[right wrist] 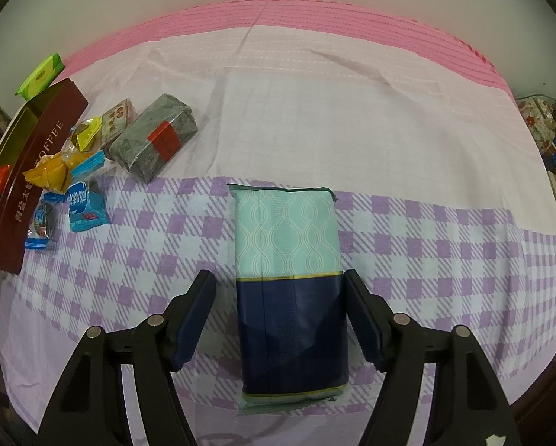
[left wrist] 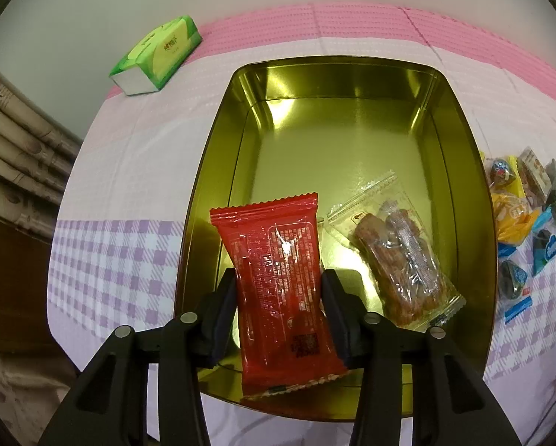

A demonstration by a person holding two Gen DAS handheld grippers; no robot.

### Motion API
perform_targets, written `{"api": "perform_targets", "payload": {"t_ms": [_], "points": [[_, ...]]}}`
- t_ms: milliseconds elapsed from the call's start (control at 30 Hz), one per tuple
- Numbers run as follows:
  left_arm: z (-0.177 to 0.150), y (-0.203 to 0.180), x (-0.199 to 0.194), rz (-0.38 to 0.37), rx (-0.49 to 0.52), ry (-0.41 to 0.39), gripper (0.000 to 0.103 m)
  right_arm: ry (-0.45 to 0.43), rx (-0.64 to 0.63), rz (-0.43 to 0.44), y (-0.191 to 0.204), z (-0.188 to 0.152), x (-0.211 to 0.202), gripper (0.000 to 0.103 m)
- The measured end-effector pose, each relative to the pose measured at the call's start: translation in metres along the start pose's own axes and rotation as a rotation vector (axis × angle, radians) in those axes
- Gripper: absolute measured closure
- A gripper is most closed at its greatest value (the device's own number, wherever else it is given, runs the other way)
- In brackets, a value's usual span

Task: Organize snacks
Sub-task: 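Carry the red bar into the tin with the left tool and release it, then carry the blue-and-teal pack into the tin with the right tool and open it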

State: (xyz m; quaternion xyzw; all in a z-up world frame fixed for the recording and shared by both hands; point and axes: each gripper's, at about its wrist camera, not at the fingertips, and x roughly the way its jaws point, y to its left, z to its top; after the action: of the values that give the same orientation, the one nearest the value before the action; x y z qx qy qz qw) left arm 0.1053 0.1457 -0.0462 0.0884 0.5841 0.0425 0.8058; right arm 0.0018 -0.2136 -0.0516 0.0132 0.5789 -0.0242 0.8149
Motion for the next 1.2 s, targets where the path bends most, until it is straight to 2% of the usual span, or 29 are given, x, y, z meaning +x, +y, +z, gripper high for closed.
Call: {"api": "perform_targets", "payload": {"t_ms": [167,333,500,800,933,1200], "points": [[-0.002,0.005,-0.001,-0.03,-0.031,-0.012,0.055,-0.008,0.005,-0.004,-0.001,-0.001,-0.001,0.039],[-0.008,0.005,-0.008,-0.039,-0.026,-0.053,0.054,-0.006,0.017,-0.011,-0.002,-0.001,-0.002,0.05],[-0.016,0.006,-0.02,-0.044,-0.034,-0.099,0.047,-0.003,0.026,-0.019,0.0,0.0,-0.004,0.055],[-0.038,0.027,-0.033,-0.041,-0.133,-0.137,0.042,-0.002,0.055,-0.04,0.002,-0.001,-0.004,0.056],[-0.047,0.035,-0.033,-0.014,-0.153,-0.148,0.041,0.001,0.063,-0.055,0.004,0.0,-0.004,0.056],[-0.055,0.047,-0.03,-0.027,-0.202,-0.145,0.04,-0.023,0.084,-0.069,0.012,0.002,-0.016,0.056]]}}
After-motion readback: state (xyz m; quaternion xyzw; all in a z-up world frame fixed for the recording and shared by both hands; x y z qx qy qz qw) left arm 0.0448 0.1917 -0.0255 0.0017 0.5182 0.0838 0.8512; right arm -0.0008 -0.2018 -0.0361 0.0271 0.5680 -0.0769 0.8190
